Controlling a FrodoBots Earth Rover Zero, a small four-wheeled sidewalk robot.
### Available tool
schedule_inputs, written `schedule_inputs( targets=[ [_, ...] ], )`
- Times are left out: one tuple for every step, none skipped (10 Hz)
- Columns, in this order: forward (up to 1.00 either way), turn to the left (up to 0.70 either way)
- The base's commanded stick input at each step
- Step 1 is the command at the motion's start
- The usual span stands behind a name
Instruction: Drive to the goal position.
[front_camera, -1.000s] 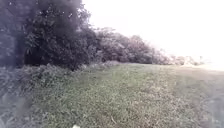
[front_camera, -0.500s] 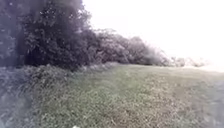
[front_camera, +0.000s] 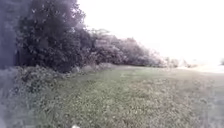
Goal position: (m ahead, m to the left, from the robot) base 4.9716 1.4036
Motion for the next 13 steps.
schedule_inputs(
  targets=[
    [0.7,0.0],
    [0.7,0.0],
    [0.7,0.0],
    [0.7,0.0],
    [0.7,0.0],
    [0.7,0.0],
    [0.7,0.0],
    [0.7,0.0],
    [0.7,-0.01],
    [0.7,-0.06],
    [0.48,-0.46],
    [0.02,-0.69],
    [0.0,-0.7]
  ],
)
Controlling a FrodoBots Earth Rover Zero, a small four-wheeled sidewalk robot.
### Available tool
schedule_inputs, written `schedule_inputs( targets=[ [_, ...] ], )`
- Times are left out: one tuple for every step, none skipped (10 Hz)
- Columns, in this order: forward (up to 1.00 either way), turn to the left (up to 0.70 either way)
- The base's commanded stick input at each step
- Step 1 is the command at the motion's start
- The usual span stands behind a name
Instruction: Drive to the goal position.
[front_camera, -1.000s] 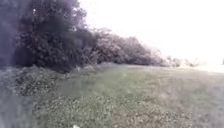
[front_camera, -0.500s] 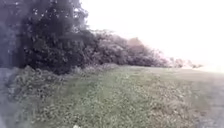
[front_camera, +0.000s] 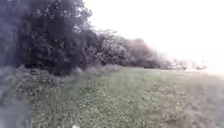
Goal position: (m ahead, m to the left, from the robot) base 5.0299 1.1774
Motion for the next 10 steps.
schedule_inputs(
  targets=[
    [0.0,-0.7],
    [0.0,-0.7],
    [0.0,-0.7],
    [0.0,-0.7],
    [0.0,-0.7],
    [0.0,-0.7],
    [0.0,-0.7],
    [0.0,-0.7],
    [0.0,-0.7],
    [0.0,-0.7]
  ],
)
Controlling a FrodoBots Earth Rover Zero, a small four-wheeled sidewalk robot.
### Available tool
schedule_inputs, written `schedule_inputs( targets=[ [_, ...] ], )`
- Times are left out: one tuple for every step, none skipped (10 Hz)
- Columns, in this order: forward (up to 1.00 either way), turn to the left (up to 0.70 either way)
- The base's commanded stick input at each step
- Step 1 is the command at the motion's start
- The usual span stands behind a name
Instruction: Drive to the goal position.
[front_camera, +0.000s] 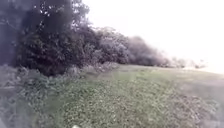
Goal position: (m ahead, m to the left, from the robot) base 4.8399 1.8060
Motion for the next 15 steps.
schedule_inputs(
  targets=[
    [0.0,-0.7],
    [0.0,-0.7],
    [0.0,-0.7],
    [0.0,-0.7],
    [0.0,-0.7],
    [0.0,-0.7],
    [0.0,-0.7],
    [0.0,-0.7],
    [0.0,-0.7],
    [0.0,-0.7],
    [0.0,-0.7],
    [0.0,-0.7],
    [0.0,-0.7],
    [0.0,-0.7],
    [0.0,-0.32]
  ],
)
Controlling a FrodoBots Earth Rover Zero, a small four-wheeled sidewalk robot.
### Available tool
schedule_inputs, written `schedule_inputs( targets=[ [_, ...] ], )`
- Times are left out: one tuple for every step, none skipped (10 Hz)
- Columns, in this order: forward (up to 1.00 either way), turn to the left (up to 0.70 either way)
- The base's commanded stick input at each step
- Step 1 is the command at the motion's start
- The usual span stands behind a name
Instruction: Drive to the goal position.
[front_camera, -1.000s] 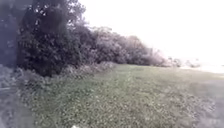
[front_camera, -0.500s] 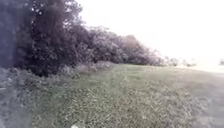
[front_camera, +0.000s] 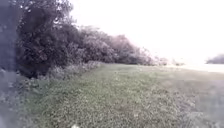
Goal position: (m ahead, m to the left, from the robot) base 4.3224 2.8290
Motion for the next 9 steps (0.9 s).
schedule_inputs(
  targets=[
    [0.0,0.0],
    [0.0,0.0],
    [0.0,0.0],
    [0.0,0.0],
    [0.0,0.0],
    [0.0,-0.26],
    [0.0,-0.68],
    [0.0,-0.7],
    [0.0,-0.7]
  ],
)
